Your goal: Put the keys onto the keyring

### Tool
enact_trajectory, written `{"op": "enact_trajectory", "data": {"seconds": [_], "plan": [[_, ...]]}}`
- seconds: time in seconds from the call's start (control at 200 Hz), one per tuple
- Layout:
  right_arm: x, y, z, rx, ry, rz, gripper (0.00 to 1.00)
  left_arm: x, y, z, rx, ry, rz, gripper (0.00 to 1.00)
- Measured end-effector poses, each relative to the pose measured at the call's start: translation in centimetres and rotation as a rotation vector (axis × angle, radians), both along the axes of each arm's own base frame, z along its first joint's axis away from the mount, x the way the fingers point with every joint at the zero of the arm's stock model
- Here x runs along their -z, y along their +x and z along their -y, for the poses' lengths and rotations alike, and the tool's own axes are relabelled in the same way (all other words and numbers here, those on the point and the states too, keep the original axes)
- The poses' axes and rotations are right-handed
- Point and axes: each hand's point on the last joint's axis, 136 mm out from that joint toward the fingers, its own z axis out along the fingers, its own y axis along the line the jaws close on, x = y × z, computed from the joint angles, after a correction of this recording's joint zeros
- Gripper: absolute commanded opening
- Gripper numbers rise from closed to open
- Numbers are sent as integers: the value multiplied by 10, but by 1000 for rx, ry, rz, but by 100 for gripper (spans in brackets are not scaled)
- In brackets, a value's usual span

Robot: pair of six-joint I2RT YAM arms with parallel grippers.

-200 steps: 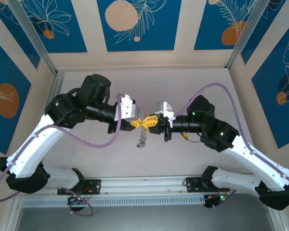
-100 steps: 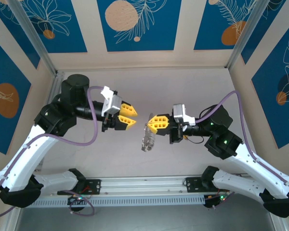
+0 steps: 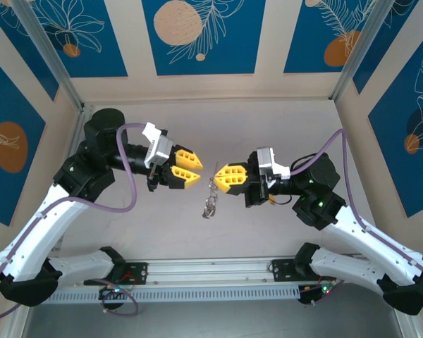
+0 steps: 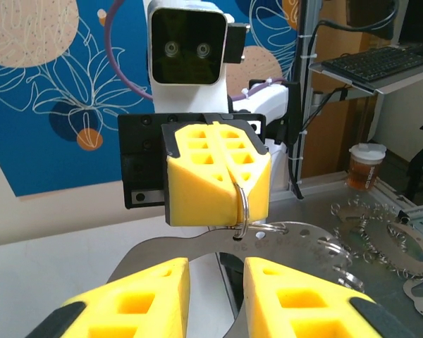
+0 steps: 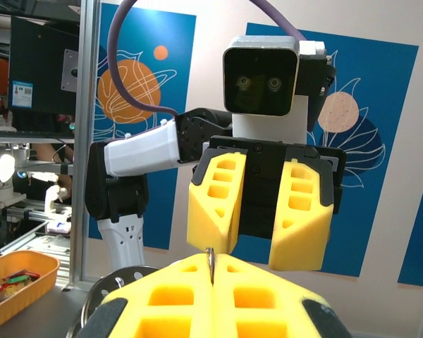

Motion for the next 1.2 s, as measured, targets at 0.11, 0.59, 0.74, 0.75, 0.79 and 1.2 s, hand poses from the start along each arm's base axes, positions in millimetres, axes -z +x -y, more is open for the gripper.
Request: {"op": "enact_trajectory", "data": {"seconds": [0.11,0.59,0.74,0.75,0.79,1.2], "plan": [[-3,0,0,-2,12,3,0,-2,1,1,8,-15,-1,26],[1,4,-5,-5,1,-14,0,-3,6,8,26,-41,-16,21],[1,4,-5,-4,1,-14,0,2,5,12,37,-26,-26,21],[1,4,-5,-4,1,-14,0,3,5,12,38,-24,-27,21],[1,4,-5,-4,1,-14,0,5,4,13,40,-17,-29,20],[0,9,-5,24,8,-23,0,17,1,16,38,23,-28,20]]}}
